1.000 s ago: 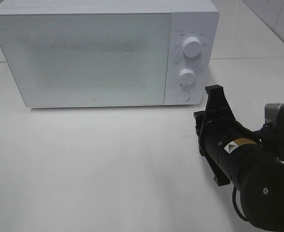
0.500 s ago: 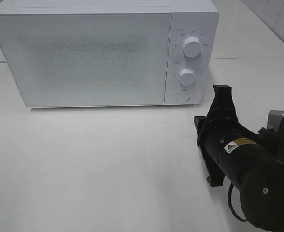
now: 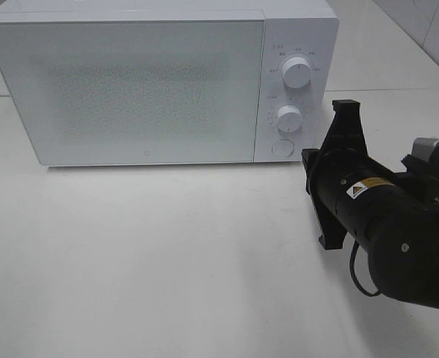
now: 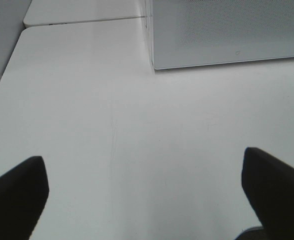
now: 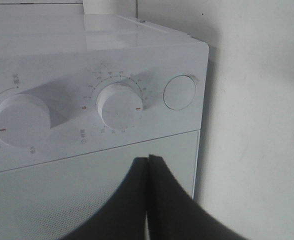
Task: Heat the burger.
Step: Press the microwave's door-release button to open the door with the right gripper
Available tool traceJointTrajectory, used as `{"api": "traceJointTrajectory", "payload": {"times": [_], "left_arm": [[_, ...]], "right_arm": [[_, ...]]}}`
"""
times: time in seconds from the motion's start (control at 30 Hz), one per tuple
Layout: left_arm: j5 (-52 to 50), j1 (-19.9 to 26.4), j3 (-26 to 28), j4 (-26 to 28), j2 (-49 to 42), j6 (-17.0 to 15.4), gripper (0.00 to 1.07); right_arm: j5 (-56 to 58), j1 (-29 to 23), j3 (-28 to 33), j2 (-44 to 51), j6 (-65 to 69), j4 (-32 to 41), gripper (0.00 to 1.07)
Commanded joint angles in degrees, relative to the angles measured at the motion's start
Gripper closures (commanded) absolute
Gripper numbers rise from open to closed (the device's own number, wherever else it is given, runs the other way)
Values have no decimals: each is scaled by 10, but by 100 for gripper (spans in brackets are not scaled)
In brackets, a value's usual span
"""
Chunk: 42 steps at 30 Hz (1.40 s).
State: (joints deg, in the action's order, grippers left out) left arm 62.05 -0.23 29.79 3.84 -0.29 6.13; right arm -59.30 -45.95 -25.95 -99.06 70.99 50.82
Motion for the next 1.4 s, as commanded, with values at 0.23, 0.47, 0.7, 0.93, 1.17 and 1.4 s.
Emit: {"api": "traceJointTrajectory", "payload": {"times": [0.23,0.47,0.7,0.93,1.17,1.4], "left_arm": [[-8,2,-2,3,-11,-2,9],[-8,2,-2,3,-11,-2,9],[-8,2,-2,3,-11,-2,9],[-8,2,-2,3,-11,-2,9],[-8,2,-2,3,-11,-2,9],[-8,2,-2,3,-11,-2,9]], "right_arm": [[10,26,-37,-60,50,-56,107],[7,30,-71,-93,52,-56,107],[32,60,-113,-121,57,-80,107],[54,79,-139,-143,69,-97,107],[69,93,-160,-163,68,-99,107],[77,100,-179,-183,66,-102,107]]}}
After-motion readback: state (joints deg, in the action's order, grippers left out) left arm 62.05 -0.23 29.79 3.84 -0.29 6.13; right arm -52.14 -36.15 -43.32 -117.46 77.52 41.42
